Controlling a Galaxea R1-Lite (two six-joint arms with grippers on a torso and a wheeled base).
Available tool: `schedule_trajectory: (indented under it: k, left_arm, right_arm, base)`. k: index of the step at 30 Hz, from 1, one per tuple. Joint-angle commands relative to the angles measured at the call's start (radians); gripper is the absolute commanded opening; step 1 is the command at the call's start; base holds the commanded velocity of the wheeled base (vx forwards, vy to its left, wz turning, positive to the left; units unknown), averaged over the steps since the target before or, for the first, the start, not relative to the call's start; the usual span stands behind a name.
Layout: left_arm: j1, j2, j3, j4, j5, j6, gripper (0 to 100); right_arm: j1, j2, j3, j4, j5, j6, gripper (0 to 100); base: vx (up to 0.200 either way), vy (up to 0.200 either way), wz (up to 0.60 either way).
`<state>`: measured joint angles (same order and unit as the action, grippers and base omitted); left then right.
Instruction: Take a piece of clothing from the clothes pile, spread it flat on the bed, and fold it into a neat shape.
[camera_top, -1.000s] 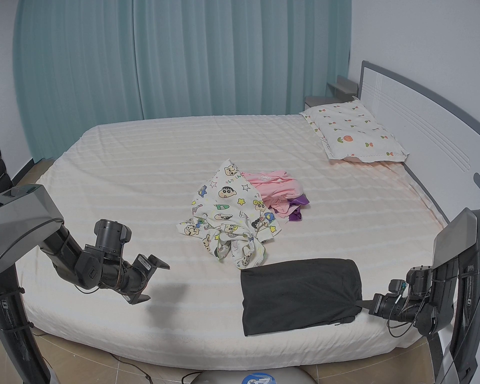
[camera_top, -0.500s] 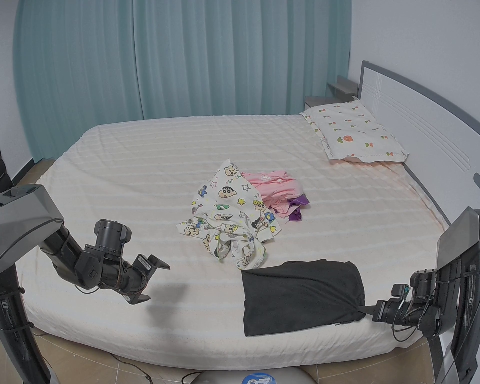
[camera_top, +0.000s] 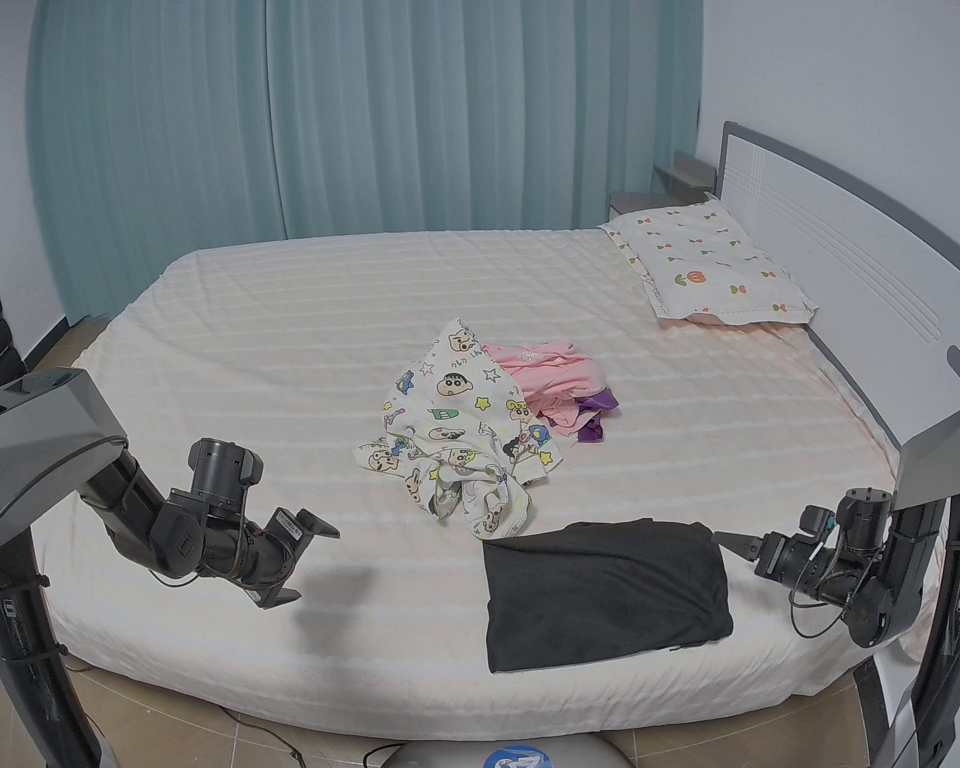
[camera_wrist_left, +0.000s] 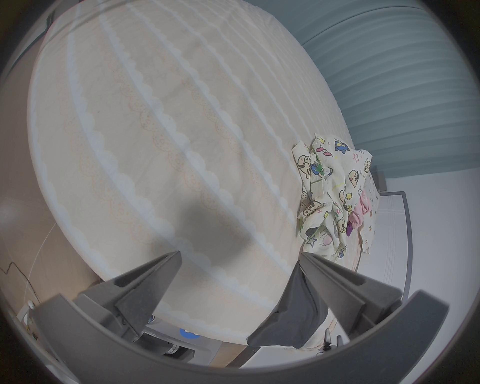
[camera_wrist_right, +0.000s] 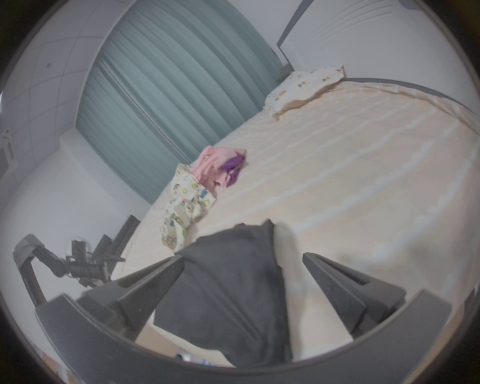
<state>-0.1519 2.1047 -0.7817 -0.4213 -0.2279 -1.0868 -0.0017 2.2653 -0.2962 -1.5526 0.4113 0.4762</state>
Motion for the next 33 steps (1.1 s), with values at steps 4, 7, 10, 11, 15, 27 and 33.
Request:
schedule_trajectory:
  k: [4,7,10,11,15,27,33]
  left_arm:
    - [0.0,0.0,0.001,-0.001,-0.001,-0.001,100]
    - [0.0,0.0,0.001,-0.001,0.001,-0.001,100]
    - [0.0,0.001,-0.001,-0.001,0.001,0.001,100]
    - [0.0,0.001,-0.001,-0.001,0.001,0.001,100]
    - [0.0,0.001,-0.001,-0.001,-0.001,0.001,100]
    - [0.0,0.0,0.001,-0.001,0.001,0.001,100]
    - [0.0,0.0,0.001,-0.001,-0.001,0.001,100]
  right_arm:
    - [0.204,0.1,-0.192,-0.012,-0.111,0.142,100]
    - [0.229,0.2,-0.287,-0.011,-0.112,0.147,100]
    - [0.23,0.249,-0.331,-0.009,-0.112,0.154,100]
    - [0.229,0.275,-0.357,-0.008,-0.114,0.157,100]
    - [0.201,0.313,-0.409,0.02,-0.115,0.16,100]
    - [0.152,0.346,-0.445,0.037,-0.118,0.162,100]
    - [0.147,0.327,-0.446,0.025,-0.152,0.162,100]
  base:
    - [0.0,0.0,0.0]
    - [0.0,0.0,0.0]
    - [0.0,0.0,0.0]
    - [0.0,0.0,0.0]
    - [0.0,0.0,0.0]
    - [0.0,0.0,0.0]
    - [0.0,0.0,0.0]
